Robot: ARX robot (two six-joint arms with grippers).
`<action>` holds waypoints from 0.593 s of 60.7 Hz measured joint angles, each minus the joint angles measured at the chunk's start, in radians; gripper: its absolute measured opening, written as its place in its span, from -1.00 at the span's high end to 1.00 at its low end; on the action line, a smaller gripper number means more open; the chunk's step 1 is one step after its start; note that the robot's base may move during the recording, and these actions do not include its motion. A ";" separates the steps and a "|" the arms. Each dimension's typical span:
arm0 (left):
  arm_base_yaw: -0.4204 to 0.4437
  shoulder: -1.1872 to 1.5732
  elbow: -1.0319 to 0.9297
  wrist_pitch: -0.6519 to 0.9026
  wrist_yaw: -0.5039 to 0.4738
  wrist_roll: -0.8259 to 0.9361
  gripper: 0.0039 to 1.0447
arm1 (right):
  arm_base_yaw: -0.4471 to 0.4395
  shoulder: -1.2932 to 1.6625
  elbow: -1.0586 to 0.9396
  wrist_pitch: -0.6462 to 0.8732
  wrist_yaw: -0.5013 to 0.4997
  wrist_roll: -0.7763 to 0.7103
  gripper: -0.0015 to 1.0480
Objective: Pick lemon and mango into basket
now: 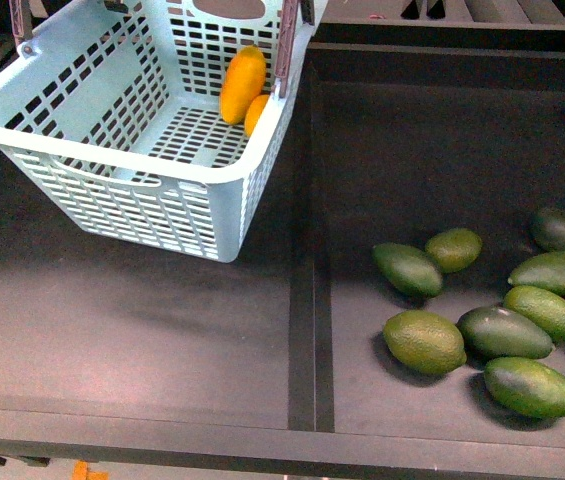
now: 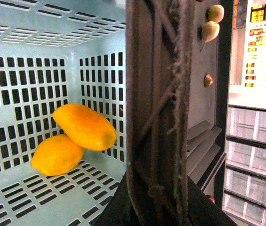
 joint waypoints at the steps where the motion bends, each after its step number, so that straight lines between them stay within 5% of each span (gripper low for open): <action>1: 0.003 0.011 0.012 0.000 -0.005 -0.003 0.89 | 0.000 0.000 0.000 0.000 0.000 0.000 -0.83; 13: 0.021 0.069 0.024 -0.001 -0.094 -0.059 0.89 | 0.000 0.000 0.000 0.000 0.000 0.000 -0.83; 36: 0.003 -0.007 -0.194 0.109 -0.117 -0.130 0.82 | 0.000 0.000 0.000 0.000 0.000 0.000 -0.83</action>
